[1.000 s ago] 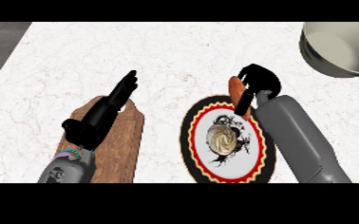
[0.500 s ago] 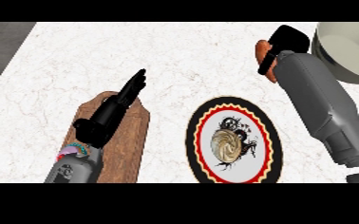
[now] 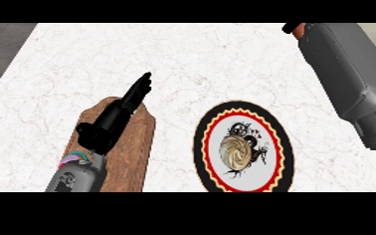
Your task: Pick the sweet potato from the plate and place it in the bowl
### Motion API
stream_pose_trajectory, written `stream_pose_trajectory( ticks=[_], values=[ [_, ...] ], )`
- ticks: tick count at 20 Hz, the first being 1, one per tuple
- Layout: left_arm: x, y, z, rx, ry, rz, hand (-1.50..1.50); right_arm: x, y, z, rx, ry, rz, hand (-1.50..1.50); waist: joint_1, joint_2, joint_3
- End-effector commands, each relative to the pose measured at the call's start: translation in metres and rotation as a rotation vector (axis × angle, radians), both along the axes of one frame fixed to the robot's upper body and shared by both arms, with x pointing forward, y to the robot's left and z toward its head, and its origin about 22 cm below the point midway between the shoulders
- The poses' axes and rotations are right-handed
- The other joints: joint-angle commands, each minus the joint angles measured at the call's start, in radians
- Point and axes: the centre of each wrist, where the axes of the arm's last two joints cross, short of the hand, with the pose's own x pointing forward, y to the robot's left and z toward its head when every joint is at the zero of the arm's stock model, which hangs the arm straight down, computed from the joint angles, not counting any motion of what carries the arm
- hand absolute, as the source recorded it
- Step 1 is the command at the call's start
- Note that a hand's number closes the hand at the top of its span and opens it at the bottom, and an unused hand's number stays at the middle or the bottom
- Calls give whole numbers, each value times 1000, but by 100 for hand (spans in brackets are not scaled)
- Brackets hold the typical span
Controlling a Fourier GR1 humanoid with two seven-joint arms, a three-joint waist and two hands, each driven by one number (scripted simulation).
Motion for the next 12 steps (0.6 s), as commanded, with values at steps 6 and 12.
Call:
stream_pose_trajectory(
  ticks=[6,12],
  values=[
    [-16,16,-8,-2,22,11,0,6,-36,9,40,-186,-126,150,-14,-7,0],
    [0,8,-1,7,0,6,0,-2,-98,2,-94,-124,-228,150,-11,1,0]
  ],
)
